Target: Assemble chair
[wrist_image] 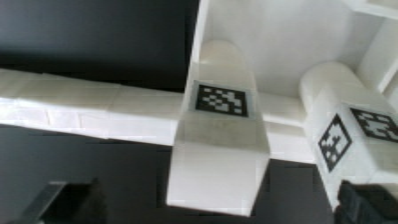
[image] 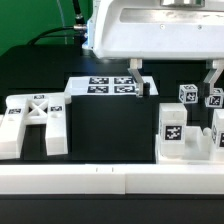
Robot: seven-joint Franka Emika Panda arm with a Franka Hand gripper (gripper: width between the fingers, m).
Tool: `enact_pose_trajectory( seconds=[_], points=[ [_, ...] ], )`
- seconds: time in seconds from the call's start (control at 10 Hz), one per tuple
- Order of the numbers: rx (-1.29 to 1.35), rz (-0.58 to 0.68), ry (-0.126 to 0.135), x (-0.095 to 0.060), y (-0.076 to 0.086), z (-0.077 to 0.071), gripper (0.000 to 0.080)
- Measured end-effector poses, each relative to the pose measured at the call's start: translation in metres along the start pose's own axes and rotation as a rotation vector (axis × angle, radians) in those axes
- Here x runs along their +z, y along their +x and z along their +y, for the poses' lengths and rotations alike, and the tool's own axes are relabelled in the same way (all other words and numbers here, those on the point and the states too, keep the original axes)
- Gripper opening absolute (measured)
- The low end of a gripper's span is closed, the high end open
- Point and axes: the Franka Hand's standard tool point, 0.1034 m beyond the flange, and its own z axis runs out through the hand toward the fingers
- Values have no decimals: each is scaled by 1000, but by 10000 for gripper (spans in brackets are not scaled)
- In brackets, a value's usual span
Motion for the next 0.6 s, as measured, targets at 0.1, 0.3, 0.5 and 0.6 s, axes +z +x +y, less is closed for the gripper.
enact_pose_trajectory(
  seconds=[0.1, 0.3, 0.5, 0.6],
  points=[
    [1, -95, 12, 1, -7, -2, 649],
    [0, -150, 16, 2, -1, -2, 649],
    [0, -152, 16, 3, -2, -2, 649],
    [0, -153, 16, 3, -2, -1, 649]
  ],
)
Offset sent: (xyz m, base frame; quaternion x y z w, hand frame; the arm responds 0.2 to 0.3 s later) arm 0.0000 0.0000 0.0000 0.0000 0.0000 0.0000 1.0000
